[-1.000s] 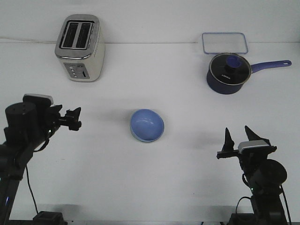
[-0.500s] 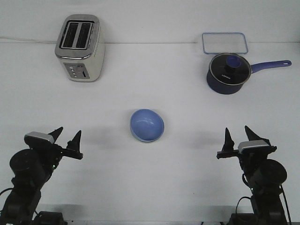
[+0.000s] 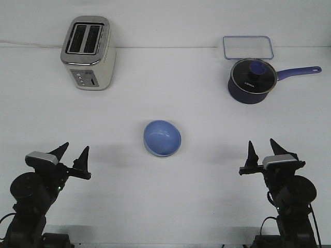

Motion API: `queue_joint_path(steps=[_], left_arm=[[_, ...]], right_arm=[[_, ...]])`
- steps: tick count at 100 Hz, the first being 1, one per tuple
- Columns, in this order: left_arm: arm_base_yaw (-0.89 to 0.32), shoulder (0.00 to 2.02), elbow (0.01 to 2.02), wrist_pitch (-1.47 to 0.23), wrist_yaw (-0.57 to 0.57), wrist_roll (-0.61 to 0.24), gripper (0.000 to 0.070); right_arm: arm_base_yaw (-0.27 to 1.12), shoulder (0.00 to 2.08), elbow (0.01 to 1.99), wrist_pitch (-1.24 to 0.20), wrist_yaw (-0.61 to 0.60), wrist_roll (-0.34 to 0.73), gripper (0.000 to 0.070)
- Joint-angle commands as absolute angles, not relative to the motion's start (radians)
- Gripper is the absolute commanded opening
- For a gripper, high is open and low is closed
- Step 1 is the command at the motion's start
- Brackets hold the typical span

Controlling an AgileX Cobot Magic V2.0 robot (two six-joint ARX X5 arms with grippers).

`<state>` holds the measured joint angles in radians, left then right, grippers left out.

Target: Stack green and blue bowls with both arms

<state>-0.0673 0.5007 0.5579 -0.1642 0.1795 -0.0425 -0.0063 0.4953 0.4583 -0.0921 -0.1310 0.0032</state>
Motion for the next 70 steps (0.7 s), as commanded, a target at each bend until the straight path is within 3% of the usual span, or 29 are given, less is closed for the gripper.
queue_joint_path(steps=[1, 7, 15, 23, 24, 31, 70], left_arm=[[-0.067, 0.5, 0.57, -0.151, 0.176, -0.045, 0.0461], [-0.067, 0.5, 0.57, -0.152, 0.176, -0.045, 0.0457], [-0.067, 0.5, 0.57, -0.155, 0.176, -0.045, 0.0405], [-0.067, 0.5, 0.57, -0.155, 0.176, -0.045, 0.0242], [-0.067, 0.5, 0.57, -0.155, 0.176, -0.045, 0.019], [-0.067, 0.5, 0.57, -0.155, 0.176, -0.045, 0.0003], [-0.067, 0.5, 0.57, -0.155, 0.176, -0.045, 0.001]], right_arm=[[-0.006, 0.498, 0.461, -0.082, -0.13, 0.002, 0.0448], [-0.006, 0.498, 0.461, -0.082, -0.13, 0.002, 0.0424], [-0.006, 0.498, 0.461, -0.083, -0.13, 0.002, 0.0314], [-0.006, 0.498, 0.461, -0.082, -0.13, 0.002, 0.0178], [-0.006, 0.498, 0.461, -0.082, -0.13, 0.002, 0.0137], [-0.006, 0.498, 0.461, -0.083, -0.13, 0.002, 0.0008], [-0.006, 0.498, 0.461, -0.082, -0.13, 0.002, 0.0]])
